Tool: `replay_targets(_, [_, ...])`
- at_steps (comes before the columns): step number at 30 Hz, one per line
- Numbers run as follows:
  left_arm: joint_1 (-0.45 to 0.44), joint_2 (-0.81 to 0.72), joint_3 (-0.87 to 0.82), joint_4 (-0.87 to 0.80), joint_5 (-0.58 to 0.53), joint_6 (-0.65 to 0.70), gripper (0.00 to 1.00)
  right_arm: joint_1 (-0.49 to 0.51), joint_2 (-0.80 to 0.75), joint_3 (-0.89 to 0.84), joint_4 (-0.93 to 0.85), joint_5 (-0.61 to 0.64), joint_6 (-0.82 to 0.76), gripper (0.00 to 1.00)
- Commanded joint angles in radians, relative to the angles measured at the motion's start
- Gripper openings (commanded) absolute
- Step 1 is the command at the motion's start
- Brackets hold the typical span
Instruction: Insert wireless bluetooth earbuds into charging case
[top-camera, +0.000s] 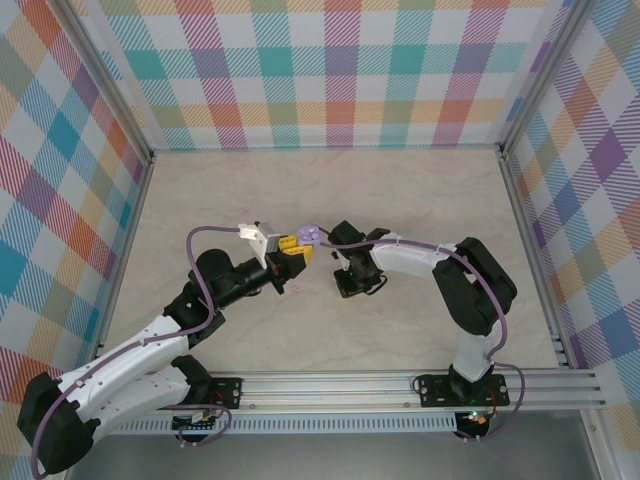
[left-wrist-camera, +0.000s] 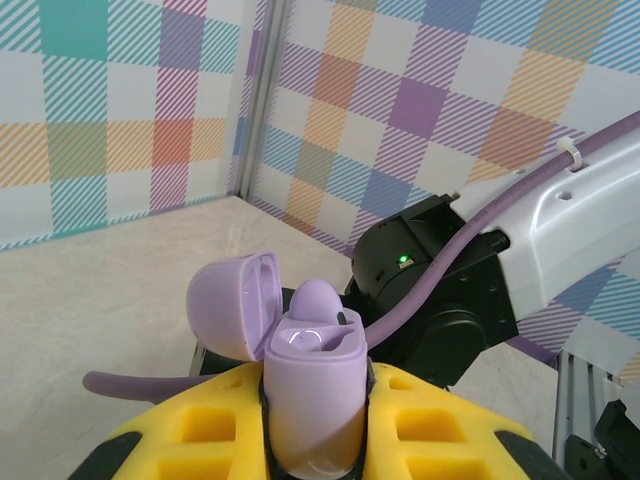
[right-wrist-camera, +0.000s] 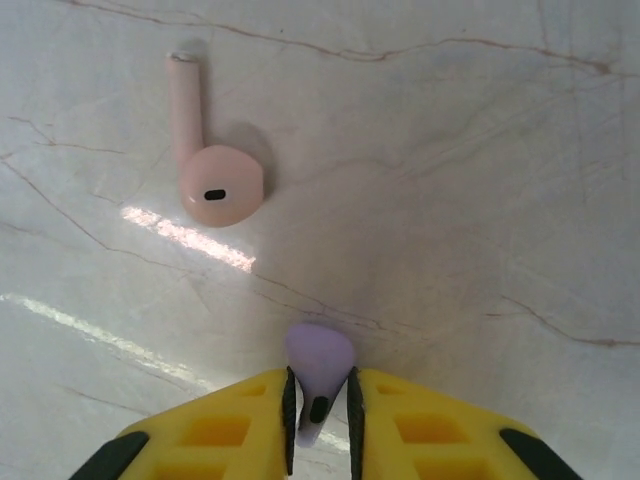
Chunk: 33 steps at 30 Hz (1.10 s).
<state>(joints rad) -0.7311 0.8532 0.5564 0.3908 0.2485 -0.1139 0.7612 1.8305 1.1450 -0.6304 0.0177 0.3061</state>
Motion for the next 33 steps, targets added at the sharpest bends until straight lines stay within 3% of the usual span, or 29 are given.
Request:
replay_targets(1, [-0.015,-0.020,0.017,0.010,-0.010,0.008,0.13,0.005,0.001,0.009,-0.021,0.063,0.045,0.18])
replay_targets(13, [-0.014,-0.022,0.008,0.007,-0.019,0.002,0.14,-0.039,-0.005,-0.004,-0.051,0.168,0.163,0.17])
replay_targets(22, [-0.015,-0.020,0.007,0.009,-0.022,-0.001,0.14,-0.042,-0.023,0.013,-0.037,0.101,0.142,0.39])
replay_targets(33, [-0.015,-0.019,0.006,0.009,-0.022,-0.002,0.14,-0.065,0.043,0.105,-0.084,0.097,0.134,0.40])
